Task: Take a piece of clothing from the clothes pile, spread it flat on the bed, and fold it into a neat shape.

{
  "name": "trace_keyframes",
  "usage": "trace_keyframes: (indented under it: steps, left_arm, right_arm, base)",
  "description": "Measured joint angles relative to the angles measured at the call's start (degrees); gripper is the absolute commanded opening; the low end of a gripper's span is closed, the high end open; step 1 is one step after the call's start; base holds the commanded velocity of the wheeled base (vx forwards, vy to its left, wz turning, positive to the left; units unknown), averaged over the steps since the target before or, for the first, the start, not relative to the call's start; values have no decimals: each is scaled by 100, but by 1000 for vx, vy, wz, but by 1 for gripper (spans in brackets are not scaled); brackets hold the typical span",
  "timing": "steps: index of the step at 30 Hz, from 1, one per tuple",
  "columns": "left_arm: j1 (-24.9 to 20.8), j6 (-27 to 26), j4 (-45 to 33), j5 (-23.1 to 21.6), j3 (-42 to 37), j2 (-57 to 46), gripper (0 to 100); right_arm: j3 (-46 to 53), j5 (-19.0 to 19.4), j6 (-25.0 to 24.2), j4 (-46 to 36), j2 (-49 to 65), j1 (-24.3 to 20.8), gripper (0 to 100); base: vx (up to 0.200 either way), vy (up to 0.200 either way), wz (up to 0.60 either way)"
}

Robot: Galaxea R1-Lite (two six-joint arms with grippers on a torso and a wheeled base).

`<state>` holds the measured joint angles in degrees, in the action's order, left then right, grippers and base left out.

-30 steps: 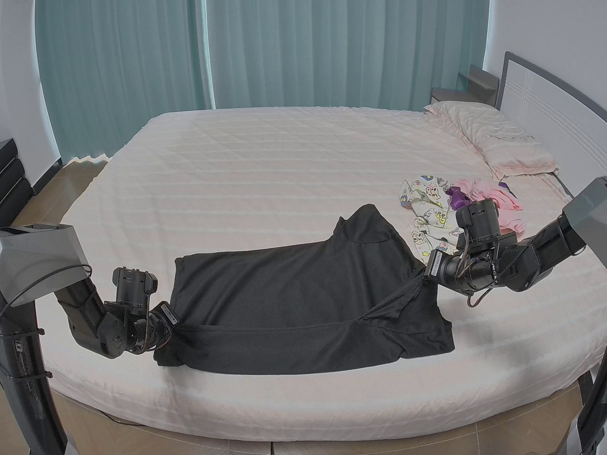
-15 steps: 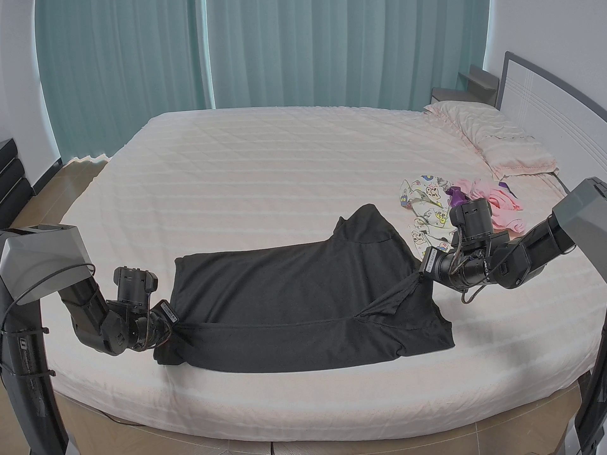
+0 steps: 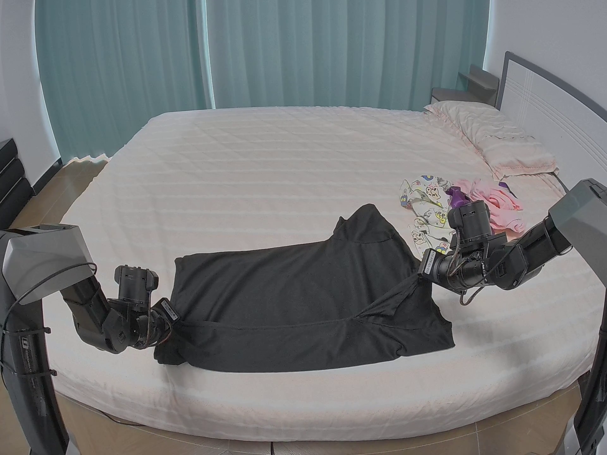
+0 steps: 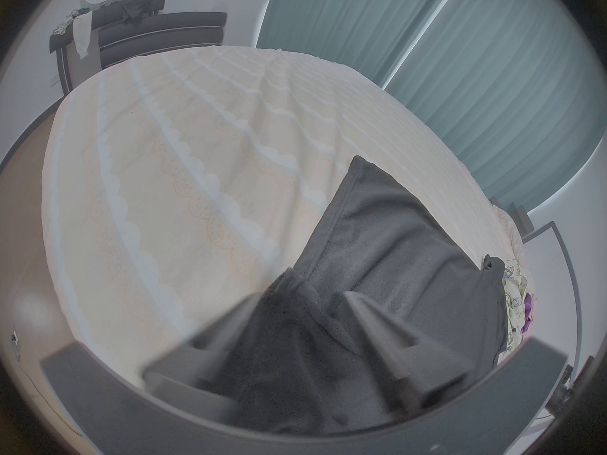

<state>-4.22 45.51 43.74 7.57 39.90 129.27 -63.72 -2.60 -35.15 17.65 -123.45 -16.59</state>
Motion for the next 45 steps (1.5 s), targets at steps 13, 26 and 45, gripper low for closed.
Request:
trace_keyframes:
  steps: [13,26,45]
  left_arm:
    - [240,9,-4,-207,-443,-418,100]
    - [356,483,123,-937,-1479,-1150,100]
    - [351,501,660,-1142,-2009,-1102,100]
  right_arm:
    - [383,9,22,-85,236,-16,0]
    - [1447,77,57,-358,1047,-165,0]
    - [2431,169,252,-556,1342,-407,100]
  base:
    - [0,0,0]
    - [0,0,0]
    - [0,0,0]
